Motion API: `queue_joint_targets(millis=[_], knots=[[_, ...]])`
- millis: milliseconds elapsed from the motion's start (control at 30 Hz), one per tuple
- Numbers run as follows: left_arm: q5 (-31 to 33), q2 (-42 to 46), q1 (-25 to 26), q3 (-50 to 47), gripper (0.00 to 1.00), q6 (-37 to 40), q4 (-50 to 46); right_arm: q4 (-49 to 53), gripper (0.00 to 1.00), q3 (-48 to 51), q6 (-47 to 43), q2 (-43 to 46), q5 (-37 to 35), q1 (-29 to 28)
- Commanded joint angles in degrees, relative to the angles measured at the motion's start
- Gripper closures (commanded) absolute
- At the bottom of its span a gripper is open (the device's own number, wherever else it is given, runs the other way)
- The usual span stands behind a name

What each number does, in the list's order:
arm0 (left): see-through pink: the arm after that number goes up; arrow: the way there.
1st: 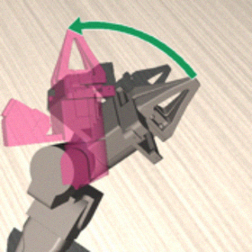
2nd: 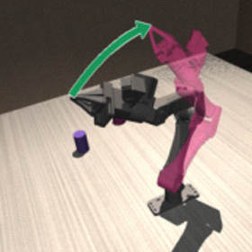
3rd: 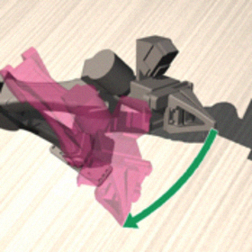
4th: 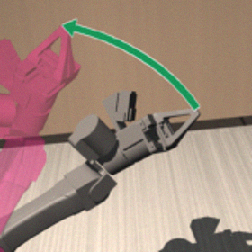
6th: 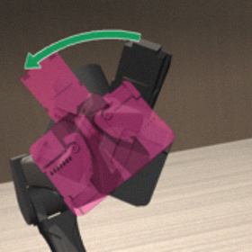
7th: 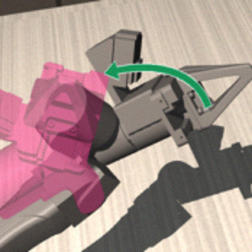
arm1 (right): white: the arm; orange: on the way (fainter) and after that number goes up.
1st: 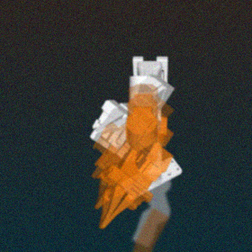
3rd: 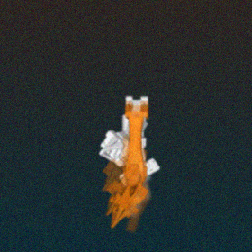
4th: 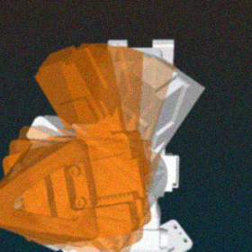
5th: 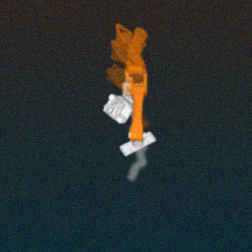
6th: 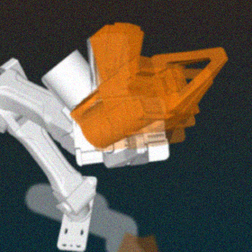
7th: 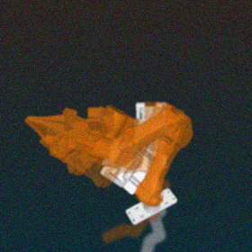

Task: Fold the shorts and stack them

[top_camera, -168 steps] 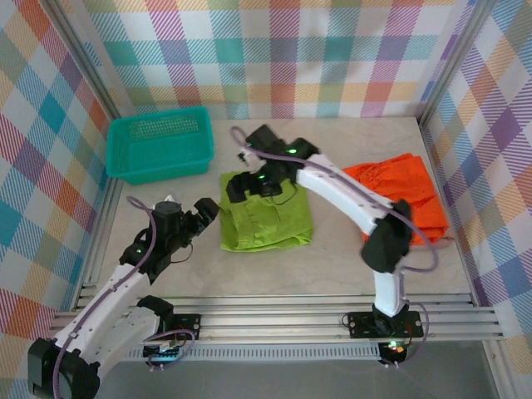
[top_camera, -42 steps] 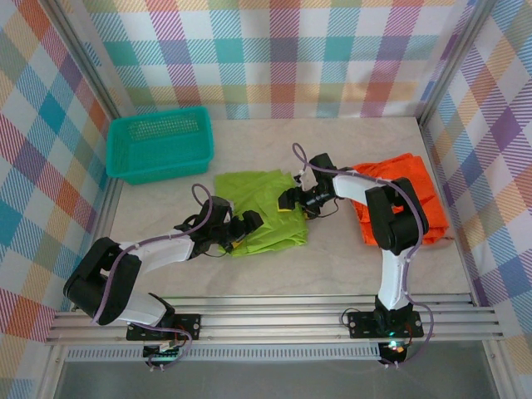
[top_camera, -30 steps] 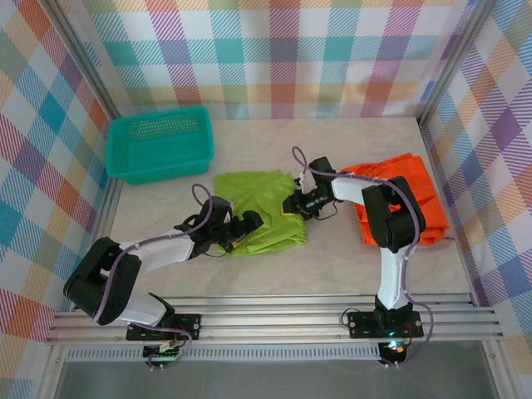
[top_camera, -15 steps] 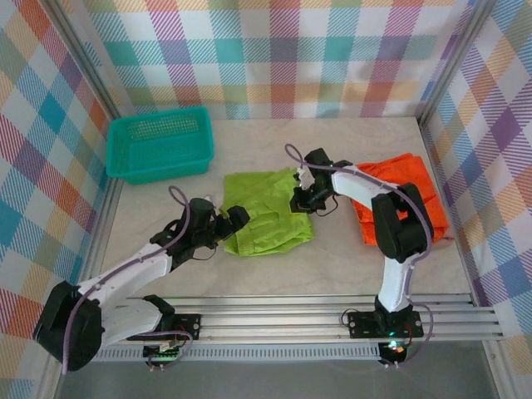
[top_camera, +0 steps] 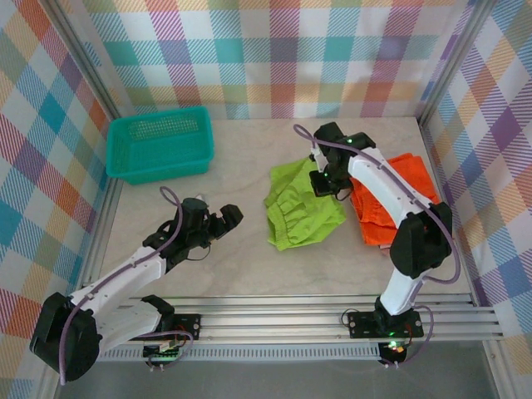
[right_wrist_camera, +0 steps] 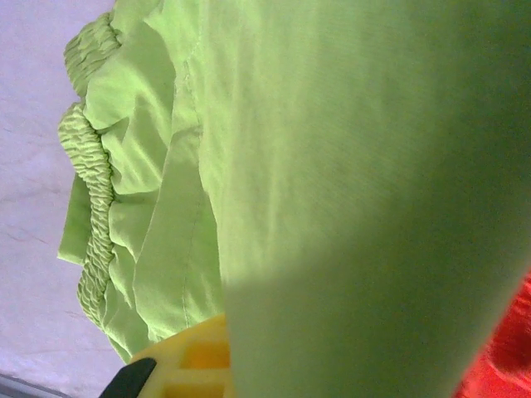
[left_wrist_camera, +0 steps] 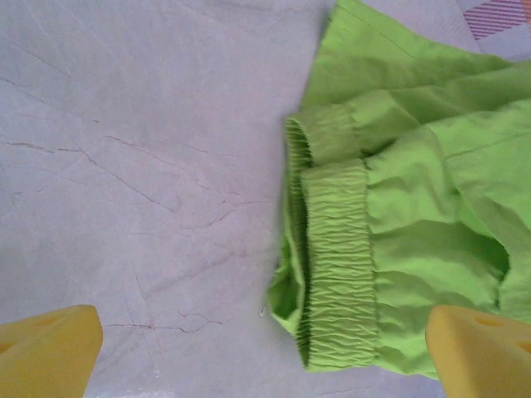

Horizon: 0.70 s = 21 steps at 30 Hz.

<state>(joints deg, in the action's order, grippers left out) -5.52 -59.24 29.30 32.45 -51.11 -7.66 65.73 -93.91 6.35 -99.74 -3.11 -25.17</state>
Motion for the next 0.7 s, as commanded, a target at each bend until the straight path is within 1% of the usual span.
queue_joint_targets(millis=[0, 67, 200, 667], knots=[[-1.1, -1.1, -0.8, 1.5, 0.00, 0.8, 1.4, 9.2, 1.00, -3.4, -3.3, 2.4, -7.8, 0.0], [-1.4, -1.6, -0.8, 1.6, 0.00, 0.7, 1.9, 11.1, 1.00, -4.8, -3.6, 2.6, -10.0, 0.3], [-2.0, -2.9, -0.8, 1.9, 0.00, 0.6, 2.6, 14.5, 1.00, -7.9, -3.1, 2.7, -11.7, 1.5], [-2.5, -3.9, -1.0, 1.9, 0.00, 0.3, 4.2, 23.7, 1.00, -21.3, -2.2, 2.4, -14.4, 3.1]])
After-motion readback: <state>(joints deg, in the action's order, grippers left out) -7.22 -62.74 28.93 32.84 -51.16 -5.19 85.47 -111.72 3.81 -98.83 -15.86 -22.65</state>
